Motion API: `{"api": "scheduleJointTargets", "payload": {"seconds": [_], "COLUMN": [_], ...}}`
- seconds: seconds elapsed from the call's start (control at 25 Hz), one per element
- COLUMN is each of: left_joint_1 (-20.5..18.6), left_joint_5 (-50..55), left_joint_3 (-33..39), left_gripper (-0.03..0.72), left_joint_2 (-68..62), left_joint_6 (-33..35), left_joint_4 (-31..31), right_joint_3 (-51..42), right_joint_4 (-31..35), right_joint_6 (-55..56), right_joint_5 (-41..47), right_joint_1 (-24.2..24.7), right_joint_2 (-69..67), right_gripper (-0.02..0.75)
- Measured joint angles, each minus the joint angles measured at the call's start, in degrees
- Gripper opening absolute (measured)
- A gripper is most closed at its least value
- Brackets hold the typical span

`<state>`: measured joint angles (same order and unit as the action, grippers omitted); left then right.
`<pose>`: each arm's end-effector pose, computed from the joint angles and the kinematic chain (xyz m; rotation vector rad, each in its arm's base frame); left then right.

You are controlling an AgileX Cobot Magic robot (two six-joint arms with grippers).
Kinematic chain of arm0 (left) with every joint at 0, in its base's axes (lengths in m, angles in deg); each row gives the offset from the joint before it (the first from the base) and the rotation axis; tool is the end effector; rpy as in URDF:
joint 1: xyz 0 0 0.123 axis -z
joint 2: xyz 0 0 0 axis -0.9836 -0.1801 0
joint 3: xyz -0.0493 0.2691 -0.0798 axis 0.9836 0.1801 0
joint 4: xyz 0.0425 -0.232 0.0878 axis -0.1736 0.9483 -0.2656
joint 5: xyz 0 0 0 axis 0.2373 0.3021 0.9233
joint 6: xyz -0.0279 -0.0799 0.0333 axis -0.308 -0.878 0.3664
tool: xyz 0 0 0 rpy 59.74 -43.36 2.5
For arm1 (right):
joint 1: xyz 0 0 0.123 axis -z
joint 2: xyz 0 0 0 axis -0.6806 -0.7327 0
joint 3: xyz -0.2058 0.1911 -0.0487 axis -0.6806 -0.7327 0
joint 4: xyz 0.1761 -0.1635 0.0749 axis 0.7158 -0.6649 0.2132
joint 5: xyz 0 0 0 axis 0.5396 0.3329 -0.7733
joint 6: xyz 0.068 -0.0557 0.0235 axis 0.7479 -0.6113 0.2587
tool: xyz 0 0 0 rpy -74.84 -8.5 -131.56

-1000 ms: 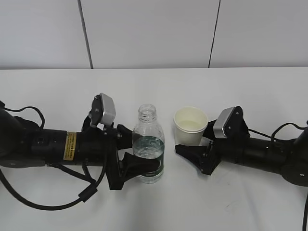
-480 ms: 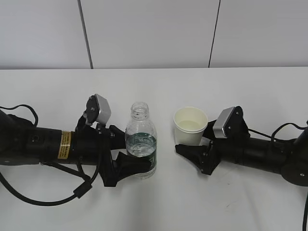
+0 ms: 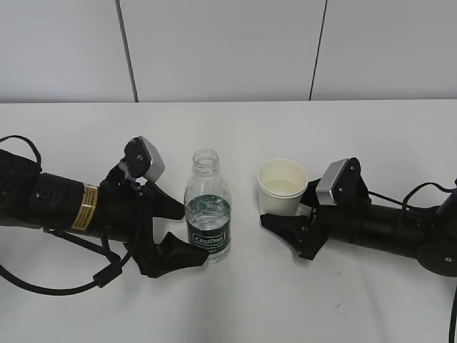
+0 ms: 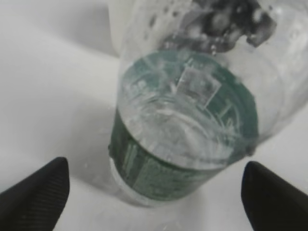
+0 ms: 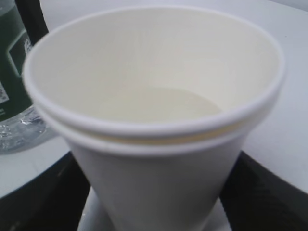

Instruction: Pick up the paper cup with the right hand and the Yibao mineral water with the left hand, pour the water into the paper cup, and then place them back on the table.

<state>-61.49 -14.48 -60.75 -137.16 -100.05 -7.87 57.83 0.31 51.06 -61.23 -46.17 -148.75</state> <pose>0.2922 -0.1604 0.1055 1.2575 1.9492 -0.7929 0.3390 0.0848 0.0421 -0.8950 1.6865 0.5745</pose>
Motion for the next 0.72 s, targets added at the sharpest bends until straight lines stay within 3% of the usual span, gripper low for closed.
{"api": "scheduleJointTargets", "payload": {"seconds": [0.28,0.44,0.72], "left_joint_1": [0.0,0.0,0.0], "left_joint_5": [6.4,10.8,14.7], "left_joint_3": [0.0,0.0,-0.1], "left_gripper": [0.654,0.645,0.634], "left_joint_2": [2.1,2.2,2.7], "left_joint_6": [-5.7,-11.9,-13.5], "left_joint_4": [-5.3,-11.5,-12.5], "right_joint_3": [-2.0,-3.4,-4.9], "right_joint_4": [0.0,0.5,0.9], "right_joint_6": [0.0,0.0,0.0], "right_joint_5": [-0.2,0.6,4.1], "right_joint_1": [0.0,0.0,1.8], "right_joint_2": [0.3,2.6,4.1], "right_gripper": [0.611,0.609,0.605]}}
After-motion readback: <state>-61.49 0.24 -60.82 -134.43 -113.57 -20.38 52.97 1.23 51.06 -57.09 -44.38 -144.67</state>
